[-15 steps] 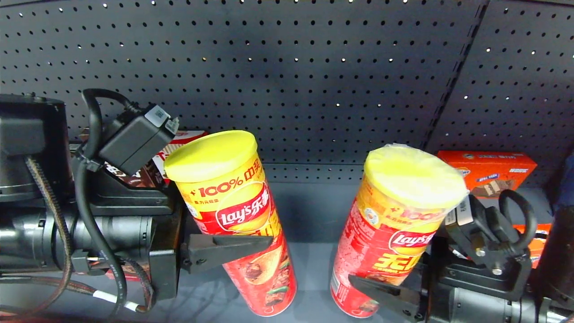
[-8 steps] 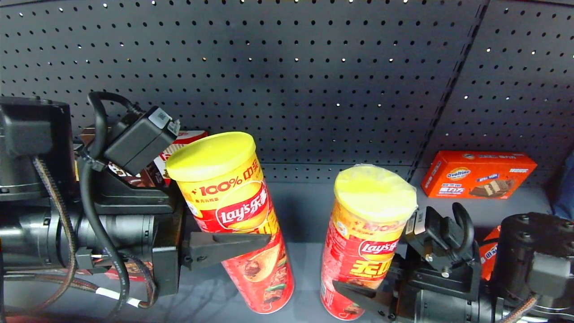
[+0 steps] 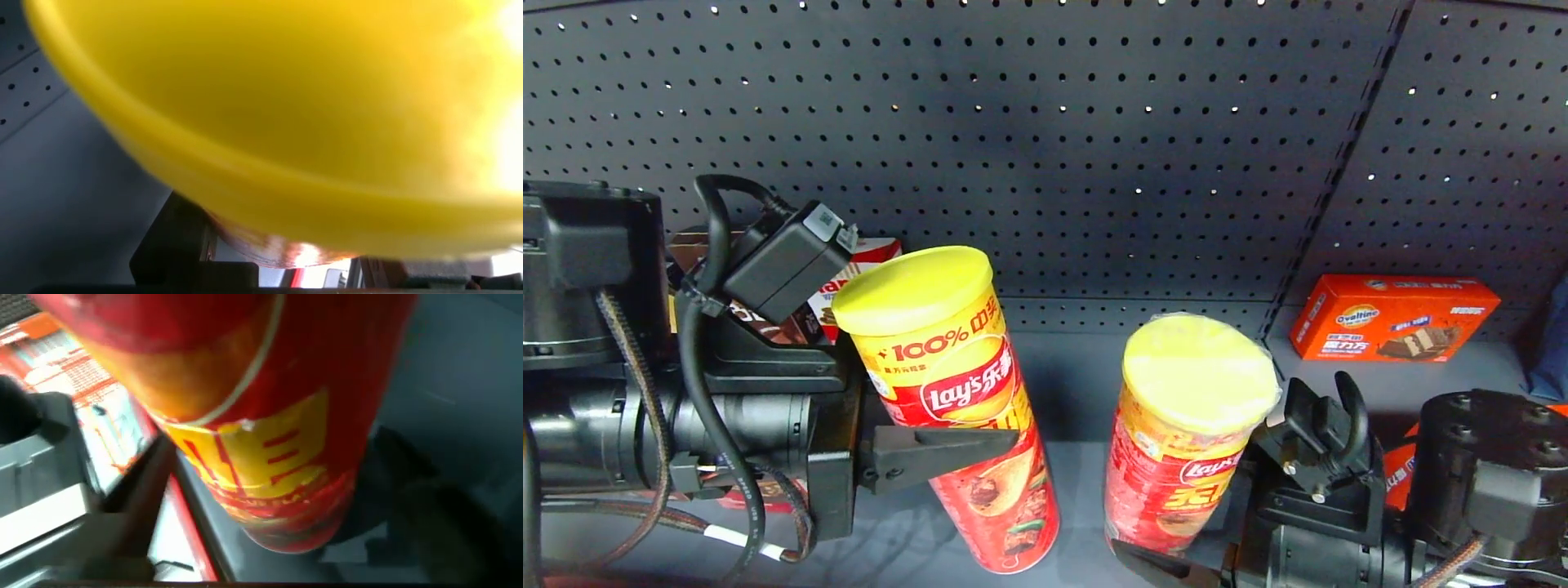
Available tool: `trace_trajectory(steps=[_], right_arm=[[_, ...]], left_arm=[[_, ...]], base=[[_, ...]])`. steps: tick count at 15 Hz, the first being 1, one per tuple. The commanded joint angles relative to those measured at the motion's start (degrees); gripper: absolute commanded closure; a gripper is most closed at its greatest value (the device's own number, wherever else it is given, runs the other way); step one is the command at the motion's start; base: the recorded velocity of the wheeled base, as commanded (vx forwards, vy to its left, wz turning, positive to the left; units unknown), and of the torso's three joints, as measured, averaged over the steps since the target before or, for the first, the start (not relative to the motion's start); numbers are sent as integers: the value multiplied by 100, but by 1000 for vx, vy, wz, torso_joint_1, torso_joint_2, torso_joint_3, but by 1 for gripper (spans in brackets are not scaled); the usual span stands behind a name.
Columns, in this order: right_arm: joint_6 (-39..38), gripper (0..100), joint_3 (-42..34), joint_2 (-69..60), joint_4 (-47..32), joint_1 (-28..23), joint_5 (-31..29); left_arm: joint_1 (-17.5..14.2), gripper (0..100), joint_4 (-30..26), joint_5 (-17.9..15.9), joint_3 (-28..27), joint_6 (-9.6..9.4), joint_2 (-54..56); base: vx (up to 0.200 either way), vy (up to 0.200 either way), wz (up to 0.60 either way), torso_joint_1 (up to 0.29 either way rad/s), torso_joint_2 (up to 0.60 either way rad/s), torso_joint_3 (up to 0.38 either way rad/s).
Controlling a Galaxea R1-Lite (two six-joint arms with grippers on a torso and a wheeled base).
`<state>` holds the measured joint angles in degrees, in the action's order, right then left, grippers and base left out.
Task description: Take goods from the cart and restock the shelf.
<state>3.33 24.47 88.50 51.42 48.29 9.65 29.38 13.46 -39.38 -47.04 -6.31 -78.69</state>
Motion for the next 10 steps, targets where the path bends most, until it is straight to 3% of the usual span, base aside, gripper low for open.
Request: trace_trajectory(steps=[1, 10], right_arm=[[10, 0, -91, -158, 0, 23, -78], [54, 0, -1489, -2232, -36, -12, -95]], left_arm=[[6, 100, 8, 0, 2, -1, 3], [6, 100, 16, 9, 55, -1, 3]], base=[[0, 0, 0, 0, 0, 0], [0, 0, 0, 0, 0, 0]])
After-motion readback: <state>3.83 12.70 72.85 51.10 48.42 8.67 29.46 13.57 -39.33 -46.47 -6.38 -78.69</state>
